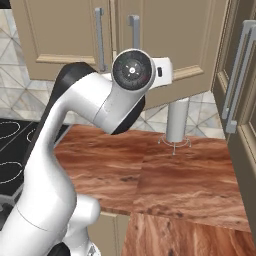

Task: Move the bowls from the cabinet to the plates on the dining table.

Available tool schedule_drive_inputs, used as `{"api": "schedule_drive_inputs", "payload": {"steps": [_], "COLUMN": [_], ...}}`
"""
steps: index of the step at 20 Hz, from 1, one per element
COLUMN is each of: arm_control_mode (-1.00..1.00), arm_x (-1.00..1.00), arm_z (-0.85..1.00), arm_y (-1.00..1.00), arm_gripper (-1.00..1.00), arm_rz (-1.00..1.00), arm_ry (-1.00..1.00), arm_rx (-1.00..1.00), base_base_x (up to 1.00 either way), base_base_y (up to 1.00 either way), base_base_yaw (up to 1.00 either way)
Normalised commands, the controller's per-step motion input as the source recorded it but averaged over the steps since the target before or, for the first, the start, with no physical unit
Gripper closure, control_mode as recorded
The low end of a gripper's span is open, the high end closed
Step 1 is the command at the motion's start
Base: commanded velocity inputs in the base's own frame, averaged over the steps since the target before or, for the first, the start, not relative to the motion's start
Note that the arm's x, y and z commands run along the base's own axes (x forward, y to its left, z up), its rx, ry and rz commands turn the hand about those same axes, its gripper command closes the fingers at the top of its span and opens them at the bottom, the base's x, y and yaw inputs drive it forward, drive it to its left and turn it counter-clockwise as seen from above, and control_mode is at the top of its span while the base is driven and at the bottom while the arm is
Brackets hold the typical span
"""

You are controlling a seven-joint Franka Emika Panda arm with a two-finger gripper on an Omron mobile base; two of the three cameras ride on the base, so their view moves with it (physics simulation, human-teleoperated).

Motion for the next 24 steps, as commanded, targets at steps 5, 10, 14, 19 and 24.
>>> {"api": "schedule_drive_inputs", "payload": {"steps": [5, 10, 14, 19, 24], "arm_control_mode": [-1.00, -1.00, -1.00, -1.00, -1.00], "arm_x": [-0.11, -0.26, -0.46, -0.46, -0.29], "arm_z": [-0.18, -0.17, 0.00, 0.04, 0.06], "arm_y": [-0.41, -0.18, -0.06, -0.01, 0.40], "arm_gripper": [1.00, -1.00, -1.00, -1.00, -1.00], "arm_rz": [-0.01, -0.05, -0.07, -0.04, -0.01], "arm_ry": [0.01, -0.01, -0.08, -0.12, -0.18], "arm_rx": [-0.04, -0.04, 0.00, 0.00, -0.04], "base_base_x": [0.00, 0.00, 0.00, 0.00, 0.00], "base_base_y": [0.00, 0.00, 0.00, 0.00, 0.00], "base_base_yaw": [0.00, 0.00, 0.00, 0.00, 0.00]}}
